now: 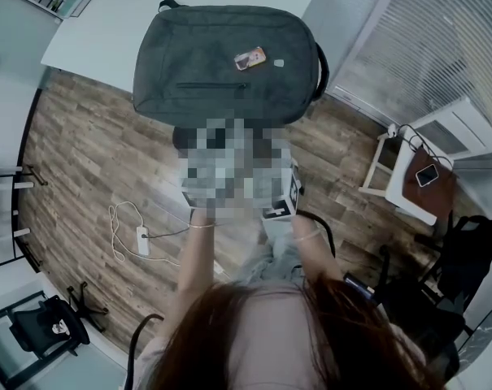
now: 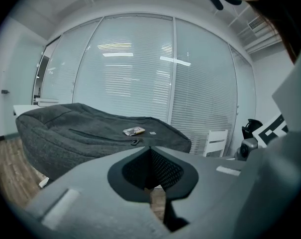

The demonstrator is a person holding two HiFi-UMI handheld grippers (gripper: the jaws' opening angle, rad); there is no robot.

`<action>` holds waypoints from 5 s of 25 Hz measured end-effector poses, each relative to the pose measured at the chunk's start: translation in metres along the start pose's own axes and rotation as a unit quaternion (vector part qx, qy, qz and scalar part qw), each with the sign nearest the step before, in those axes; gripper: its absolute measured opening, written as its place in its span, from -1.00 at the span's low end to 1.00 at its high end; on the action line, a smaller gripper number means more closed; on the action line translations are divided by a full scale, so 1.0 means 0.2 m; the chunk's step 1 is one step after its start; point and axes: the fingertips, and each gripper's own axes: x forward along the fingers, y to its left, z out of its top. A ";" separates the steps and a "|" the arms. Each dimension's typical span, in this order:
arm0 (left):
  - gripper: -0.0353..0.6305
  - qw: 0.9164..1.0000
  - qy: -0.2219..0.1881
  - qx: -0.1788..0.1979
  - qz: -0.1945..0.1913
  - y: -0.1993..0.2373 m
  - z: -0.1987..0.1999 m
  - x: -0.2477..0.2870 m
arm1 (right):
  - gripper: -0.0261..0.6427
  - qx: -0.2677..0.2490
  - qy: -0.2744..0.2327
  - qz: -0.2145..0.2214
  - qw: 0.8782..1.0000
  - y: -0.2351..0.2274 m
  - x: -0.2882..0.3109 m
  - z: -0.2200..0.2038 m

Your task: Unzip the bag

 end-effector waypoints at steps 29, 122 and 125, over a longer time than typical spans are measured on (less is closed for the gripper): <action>-0.87 0.999 0.030 -0.023 -0.011 0.01 -0.07 0.02 | -0.89 -0.074 0.036 -0.104 0.991 -0.17 -0.06 -0.08; -0.87 0.997 0.073 -0.028 0.023 0.01 -0.12 0.05 | -0.87 -0.228 0.093 -0.051 0.968 -1.10 0.06 0.05; -0.87 0.996 0.077 -0.027 0.020 0.00 -0.12 0.05 | -0.87 -0.233 0.094 -0.046 0.967 -1.13 0.07 0.07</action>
